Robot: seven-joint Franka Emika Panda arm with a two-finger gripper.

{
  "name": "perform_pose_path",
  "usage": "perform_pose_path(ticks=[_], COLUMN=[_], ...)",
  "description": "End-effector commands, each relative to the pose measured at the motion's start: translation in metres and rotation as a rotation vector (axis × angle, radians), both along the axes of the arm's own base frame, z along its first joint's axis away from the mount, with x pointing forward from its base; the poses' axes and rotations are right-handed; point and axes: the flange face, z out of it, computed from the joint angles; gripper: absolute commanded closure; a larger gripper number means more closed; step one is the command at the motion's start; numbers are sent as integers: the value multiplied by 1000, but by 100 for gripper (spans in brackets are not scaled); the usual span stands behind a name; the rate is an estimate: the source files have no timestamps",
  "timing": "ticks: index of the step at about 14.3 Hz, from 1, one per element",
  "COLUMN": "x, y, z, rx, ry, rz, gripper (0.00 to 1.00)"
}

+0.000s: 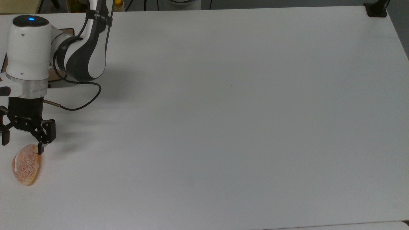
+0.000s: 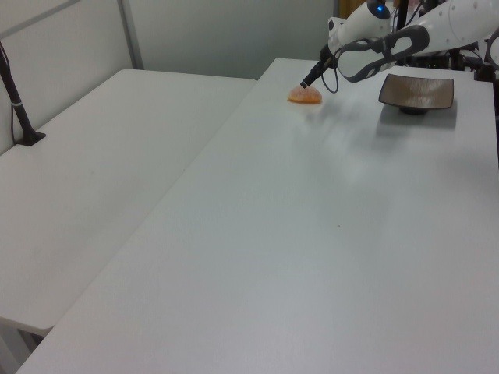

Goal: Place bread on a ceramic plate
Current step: 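Close the gripper on the orange bread roll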

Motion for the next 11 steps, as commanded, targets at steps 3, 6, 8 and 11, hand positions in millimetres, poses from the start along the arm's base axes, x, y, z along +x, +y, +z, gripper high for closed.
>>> perform_pose_path(ticks=[3,6,8,11], x=[7,6,5,5], y=[-10,-13,-14,-14], z=[-31,-46,-48,-50], rx=[-12,-16,-20,-28], ry=[-30,-30,-32,-24], rz=[-2,-4,-6,2], gripper=[0,1,15,42])
